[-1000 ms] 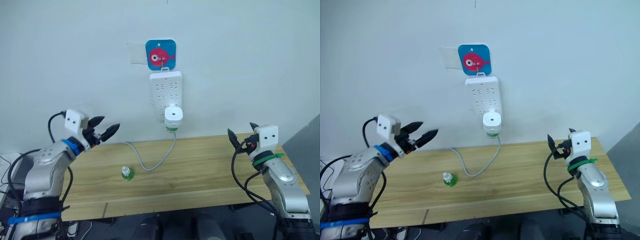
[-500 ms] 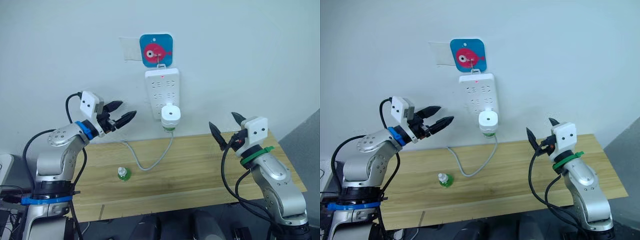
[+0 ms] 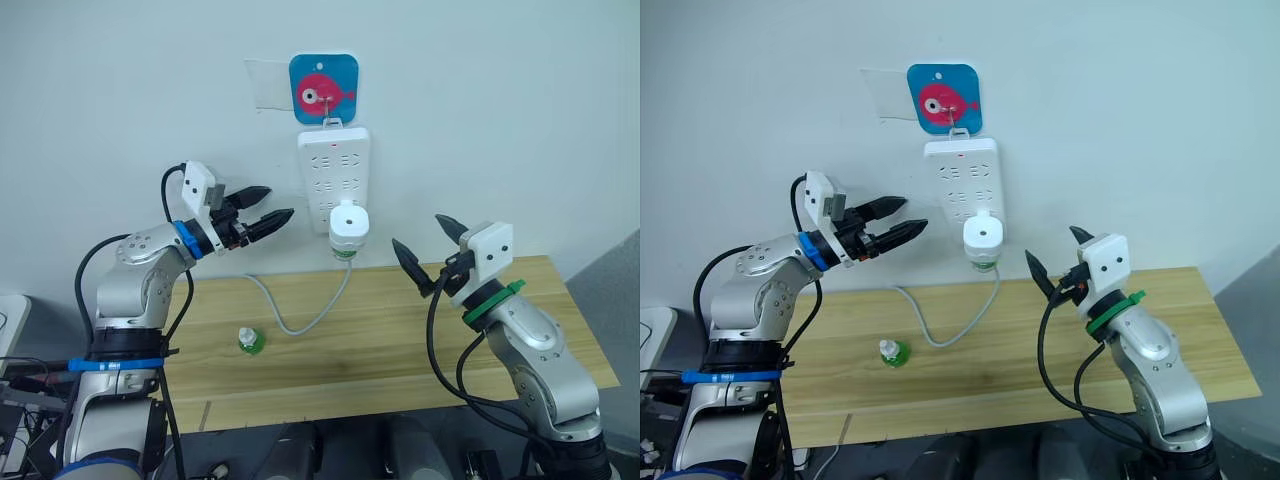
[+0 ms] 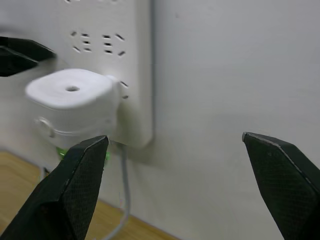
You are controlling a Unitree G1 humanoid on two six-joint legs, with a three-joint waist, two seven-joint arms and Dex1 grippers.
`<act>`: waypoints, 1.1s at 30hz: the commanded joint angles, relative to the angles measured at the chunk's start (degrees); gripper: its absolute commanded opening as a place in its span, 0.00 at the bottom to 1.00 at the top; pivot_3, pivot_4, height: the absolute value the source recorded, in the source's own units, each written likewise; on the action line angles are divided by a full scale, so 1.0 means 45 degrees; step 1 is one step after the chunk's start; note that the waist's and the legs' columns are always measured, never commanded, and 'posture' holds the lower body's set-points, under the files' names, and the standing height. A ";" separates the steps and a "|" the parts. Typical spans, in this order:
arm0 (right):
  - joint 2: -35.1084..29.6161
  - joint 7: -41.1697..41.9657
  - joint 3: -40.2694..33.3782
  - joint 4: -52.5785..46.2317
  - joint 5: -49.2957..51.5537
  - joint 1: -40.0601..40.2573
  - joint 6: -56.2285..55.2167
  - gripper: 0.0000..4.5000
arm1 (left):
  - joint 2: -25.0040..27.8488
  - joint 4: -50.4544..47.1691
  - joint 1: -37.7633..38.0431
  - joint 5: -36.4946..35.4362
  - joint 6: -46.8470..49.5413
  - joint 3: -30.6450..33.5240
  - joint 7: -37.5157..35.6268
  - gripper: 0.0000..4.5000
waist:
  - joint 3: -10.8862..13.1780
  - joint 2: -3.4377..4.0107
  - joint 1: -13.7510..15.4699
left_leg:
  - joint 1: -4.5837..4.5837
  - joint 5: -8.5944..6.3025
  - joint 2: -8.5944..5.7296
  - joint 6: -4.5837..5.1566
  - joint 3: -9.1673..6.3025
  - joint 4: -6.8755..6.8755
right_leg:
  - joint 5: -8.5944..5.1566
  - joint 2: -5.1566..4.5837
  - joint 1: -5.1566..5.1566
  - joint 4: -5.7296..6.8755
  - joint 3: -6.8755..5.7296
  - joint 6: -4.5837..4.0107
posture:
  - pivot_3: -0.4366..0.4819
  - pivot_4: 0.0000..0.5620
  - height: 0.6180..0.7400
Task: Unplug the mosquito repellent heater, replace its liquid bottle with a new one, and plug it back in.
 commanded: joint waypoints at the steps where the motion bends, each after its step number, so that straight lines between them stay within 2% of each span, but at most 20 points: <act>1: 0.0115 -0.0101 0.0086 -0.0804 0.0006 0.0077 0.0081 1.00 | -0.0342 0.0846 -0.0892 0.0265 -0.0522 -0.0464 -0.0632 0.80 | 0.0021 -0.0006 0.0047 | 0.0000 0.0001 -0.0004 0.0002 -0.0009 0.0003 | 0.0001 0.0000 0.0005 -0.0002 -0.0005 0.0001 | 0.29 0.40 1.00; 4: 0.0131 -0.0162 0.0116 -0.0987 0.0031 0.0037 0.0302 1.00 | -0.0637 0.1522 -0.1323 0.0395 -0.0784 -0.0734 -0.1286 0.80 | 0.0045 -0.0020 0.0056 | -0.0001 0.0008 -0.0007 0.0025 -0.0036 0.0009 | 0.0011 0.0000 0.0019 -0.0014 -0.0031 0.0015 | 0.27 0.41 1.00; 12: 0.0190 -0.0389 0.0214 -0.1631 0.0114 -0.0027 0.1094 1.00 | -0.1319 0.3339 -0.2430 0.0907 -0.1594 -0.1316 -0.2350 0.80 | 0.0147 -0.0049 -0.0573 | -0.0020 0.0047 0.0030 -0.0022 0.0016 -0.0010 | 0.0049 0.0021 -0.0033 0.0006 -0.0002 -0.0006 | 0.24 0.42 1.00; 19: 0.0394 -0.0597 0.0375 -0.2020 0.0080 -0.0024 0.1609 1.00 | -0.1647 0.4832 -0.3185 0.1388 -0.2332 -0.1342 -0.2863 0.80 | 0.0204 -0.0053 -0.0442 | -0.0037 0.0032 0.0030 0.0017 0.0005 0.0010 | 0.0081 0.0026 -0.0027 -0.0008 -0.0013 -0.0017 | 0.22 0.43 1.00; 25: 0.0557 -0.0661 0.0591 -0.2186 0.0094 0.0043 0.1818 1.00 | -0.1722 0.4520 -0.3167 0.1229 -0.1858 -0.1377 -0.3450 0.80 | 0.0211 -0.0048 -0.0469 | -0.0033 0.0068 0.0047 -0.0001 0.0001 0.0008 | 0.0098 0.0046 -0.0027 -0.0007 -0.0013 -0.0016 | 0.21 0.43 1.00; 29: 0.0701 -0.0708 0.0715 -0.2248 0.0081 0.0092 0.1898 1.00 | -0.1651 0.3490 -0.2874 0.0866 -0.0926 -0.1368 -0.3833 0.80 | 0.0224 -0.0049 -0.0467 | -0.0037 0.0068 0.0041 -0.0002 -0.0010 0.0005 | 0.0101 0.0047 -0.0028 -0.0006 -0.0015 -0.0017 | 0.22 0.44 1.00; 33: 0.0802 -0.0687 0.0759 -0.2271 0.0122 0.0135 0.1934 1.00 | -0.1639 0.2907 -0.2726 0.0749 -0.0395 -0.1252 -0.3731 0.61 | 0.0263 -0.0052 -0.0520 | -0.0042 0.0075 0.0042 -0.0017 -0.0005 -0.0006 | 0.0102 0.0046 -0.0043 -0.0006 -0.0006 -0.0018 | 0.23 0.44 1.00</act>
